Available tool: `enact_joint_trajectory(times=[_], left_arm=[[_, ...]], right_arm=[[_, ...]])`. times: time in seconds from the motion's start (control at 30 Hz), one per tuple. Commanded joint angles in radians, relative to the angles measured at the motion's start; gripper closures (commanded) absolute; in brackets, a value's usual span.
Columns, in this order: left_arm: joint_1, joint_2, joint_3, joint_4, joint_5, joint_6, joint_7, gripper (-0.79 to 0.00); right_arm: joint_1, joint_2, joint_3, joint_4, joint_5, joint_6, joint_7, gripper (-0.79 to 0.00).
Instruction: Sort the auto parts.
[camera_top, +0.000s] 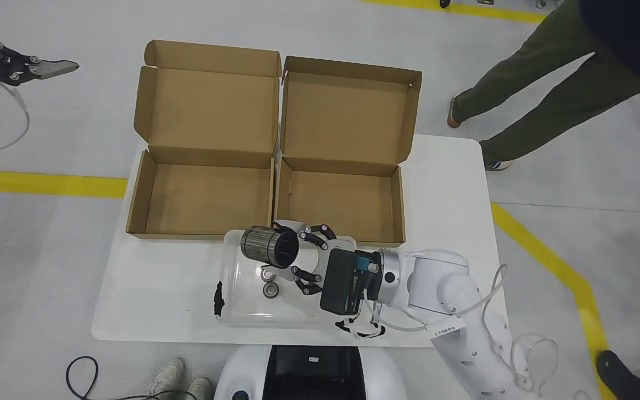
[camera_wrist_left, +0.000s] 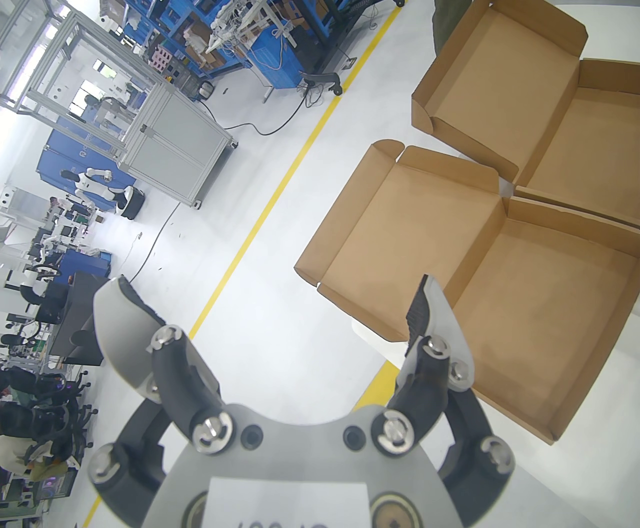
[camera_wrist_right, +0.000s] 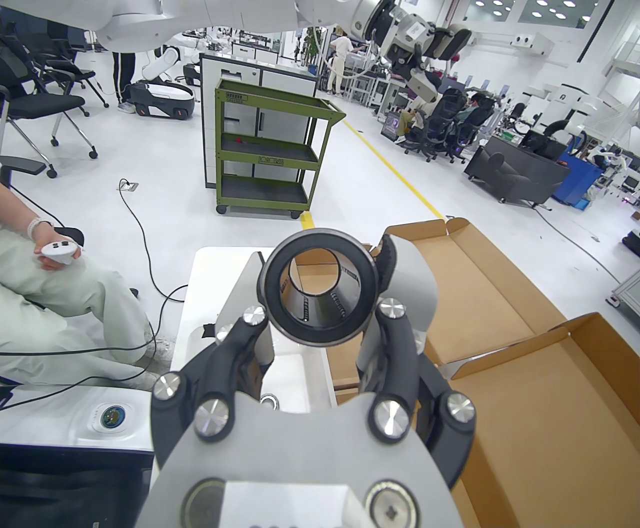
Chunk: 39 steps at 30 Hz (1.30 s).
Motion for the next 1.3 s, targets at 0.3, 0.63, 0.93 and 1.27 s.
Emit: enact_joint_trajectory(times=[0.3, 0.63, 0.93, 1.27], left_arm=[[0.0, 0.0, 0.0, 0.0, 0.0, 0.0, 0.0, -0.785], [0.0, 0.0, 0.0, 0.0, 0.0, 0.0, 0.0, -0.785], [0.0, 0.0, 0.0, 0.0, 0.0, 0.0, 0.0, -0.785], [0.0, 0.0, 0.0, 0.0, 0.0, 0.0, 0.0, -0.785]], right_arm=[[0.0, 0.0, 0.0, 0.0, 0.0, 0.0, 0.0, 0.0], [0.054, -0.007, -0.006, 0.044, 0.148, 0.045, -0.073, 0.0], [0.144, -0.008, 0.064, 0.013, 0.325, 0.073, -0.076, 0.0], [0.191, -0.009, 0.11, -0.015, 0.406, 0.064, -0.149, 0.0]])
